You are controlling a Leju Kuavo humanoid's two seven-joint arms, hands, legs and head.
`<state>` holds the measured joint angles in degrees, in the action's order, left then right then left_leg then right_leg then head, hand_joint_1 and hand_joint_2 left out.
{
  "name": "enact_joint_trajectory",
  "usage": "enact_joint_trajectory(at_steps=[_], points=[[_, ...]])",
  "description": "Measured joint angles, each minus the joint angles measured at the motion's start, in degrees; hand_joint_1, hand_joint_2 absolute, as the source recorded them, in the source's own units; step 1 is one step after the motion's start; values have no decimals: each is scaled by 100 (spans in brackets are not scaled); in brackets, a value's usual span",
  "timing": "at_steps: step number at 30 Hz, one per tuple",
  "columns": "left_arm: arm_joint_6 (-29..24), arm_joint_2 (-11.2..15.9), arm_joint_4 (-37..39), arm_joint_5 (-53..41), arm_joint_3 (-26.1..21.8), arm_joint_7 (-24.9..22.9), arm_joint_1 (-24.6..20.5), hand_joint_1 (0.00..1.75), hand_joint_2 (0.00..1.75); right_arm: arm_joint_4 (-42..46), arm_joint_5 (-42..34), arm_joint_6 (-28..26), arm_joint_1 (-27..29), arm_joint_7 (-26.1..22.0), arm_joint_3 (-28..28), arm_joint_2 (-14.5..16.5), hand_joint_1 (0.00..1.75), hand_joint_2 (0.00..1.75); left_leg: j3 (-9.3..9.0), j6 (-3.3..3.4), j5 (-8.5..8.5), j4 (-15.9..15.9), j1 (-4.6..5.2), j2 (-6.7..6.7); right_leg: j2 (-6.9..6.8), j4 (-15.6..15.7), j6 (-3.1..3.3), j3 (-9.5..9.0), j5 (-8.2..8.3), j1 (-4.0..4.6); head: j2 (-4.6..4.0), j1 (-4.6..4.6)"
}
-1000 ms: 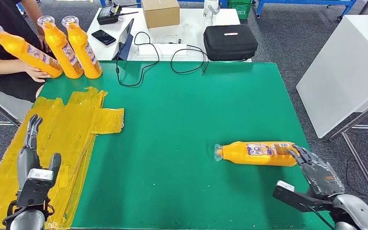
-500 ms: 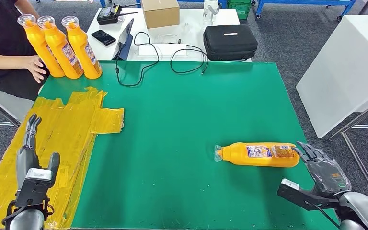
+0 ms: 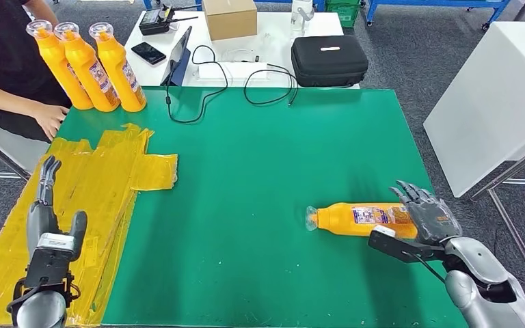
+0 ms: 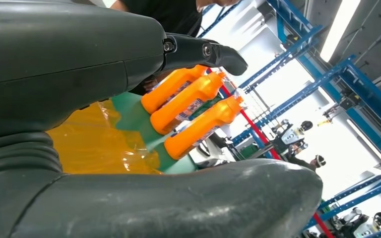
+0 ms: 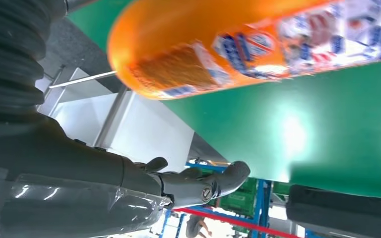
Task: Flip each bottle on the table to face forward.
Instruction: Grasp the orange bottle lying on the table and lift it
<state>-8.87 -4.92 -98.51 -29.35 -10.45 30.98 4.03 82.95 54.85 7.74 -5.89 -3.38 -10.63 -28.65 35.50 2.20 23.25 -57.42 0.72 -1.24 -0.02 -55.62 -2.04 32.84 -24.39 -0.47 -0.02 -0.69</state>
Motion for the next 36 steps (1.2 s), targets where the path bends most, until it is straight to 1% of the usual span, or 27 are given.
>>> enact_joint_trajectory(at_steps=[10, 20, 26, 27, 30, 31, 34, 36], points=[[2, -2, 0, 1, 0, -1, -7, 0, 0, -264, 1, 0, -193, 2, -210, 105, 0, 175, 4, 1, 2, 0, 1, -1, 0, 1, 0, 1, -1, 0, 0, 1], [4, -2, 0, 2, 0, -1, -9, 0, 0, -390, 10, 1, -255, 8, -258, 130, 0, 175, 5, 1, 2, 0, 1, -1, 0, 0, 0, 1, -1, 0, 0, 1], [37, -2, 42, 36, 7, -2, -94, 0, 0, -870, 135, 4, -567, 67, -379, 238, 0, 175, 4, 1, 1, 0, 0, -1, 0, 0, 0, 2, 0, 0, 0, 1], [45, -2, 57, 50, 10, -3, -118, 0, 0, -999, 163, 4, -625, 70, -412, 267, 9, 175, 3, 1, 1, 0, 0, -1, 0, 0, 0, 2, 0, 0, 0, 1], [68, -2, 114, 117, 27, -4, -204, 0, 0, -1426, 212, 209, -748, 77, -558, 309, 140, 175, 1, 1, 0, -1, 0, -2, -1, 1, 0, 1, 0, 0, 0, 1], [85, -1, 143, 156, 34, -3, -242, 0, 0, -1565, 203, 384, -787, 92, -621, 277, 174, 175, -3, 1, 0, -2, 0, -1, -1, 1, 0, 0, 0, 0, 0, 1], [125, 4, 283, 294, 62, 8, -395, 0, 0, -1825, 23, 1006, -878, 171, -801, -12, 174, 175, -21, 2, 3, -3, 0, -8, -5, 6, 1, 3, -4, 0, 0, -1], [127, 10, 390, 356, 70, 18, -490, 0, 0, -1910, -118, 1197, -888, 181, -889, -241, 175, 175, -36, 4, 10, -2, -1, -27, -17, 12, -4, 7, -14, 0, 0, -3]])
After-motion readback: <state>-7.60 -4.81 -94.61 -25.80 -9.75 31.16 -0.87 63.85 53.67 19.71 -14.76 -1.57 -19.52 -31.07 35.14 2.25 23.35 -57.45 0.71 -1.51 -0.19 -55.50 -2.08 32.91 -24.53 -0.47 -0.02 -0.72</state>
